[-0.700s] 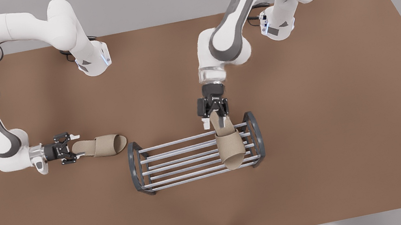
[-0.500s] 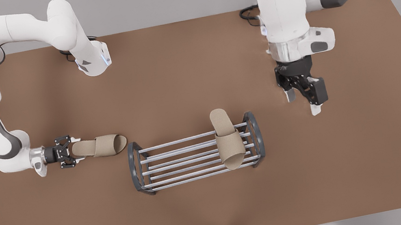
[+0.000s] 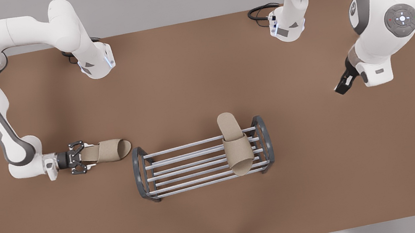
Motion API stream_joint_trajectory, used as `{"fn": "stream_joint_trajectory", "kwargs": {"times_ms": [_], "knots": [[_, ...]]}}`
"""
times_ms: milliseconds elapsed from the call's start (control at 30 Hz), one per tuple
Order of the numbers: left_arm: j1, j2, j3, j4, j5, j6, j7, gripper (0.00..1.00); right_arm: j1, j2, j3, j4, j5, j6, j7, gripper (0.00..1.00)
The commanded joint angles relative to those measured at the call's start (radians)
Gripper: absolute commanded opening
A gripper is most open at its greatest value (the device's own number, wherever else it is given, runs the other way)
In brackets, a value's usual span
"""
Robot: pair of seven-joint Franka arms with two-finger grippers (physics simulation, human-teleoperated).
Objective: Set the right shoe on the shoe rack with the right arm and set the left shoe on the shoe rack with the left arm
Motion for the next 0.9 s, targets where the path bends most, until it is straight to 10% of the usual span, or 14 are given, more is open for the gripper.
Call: {"fn": "stream_joint_trajectory", "kwargs": {"times_ms": [0, 867], "knots": [[-0.103, 0.000, 0.003, 0.000, -0.003, 0.030, 1.071, 1.00, 0.004, 0.000, -0.001, -0.001, -0.001, 0.022, -0.397, 1.00], [-0.103, 0.006, 0.003, 0.000, -0.003, 0.029, 1.071, 1.00, 0.004, -0.013, 0.024, -0.007, 0.089, 0.024, -0.310, 1.00]]}}
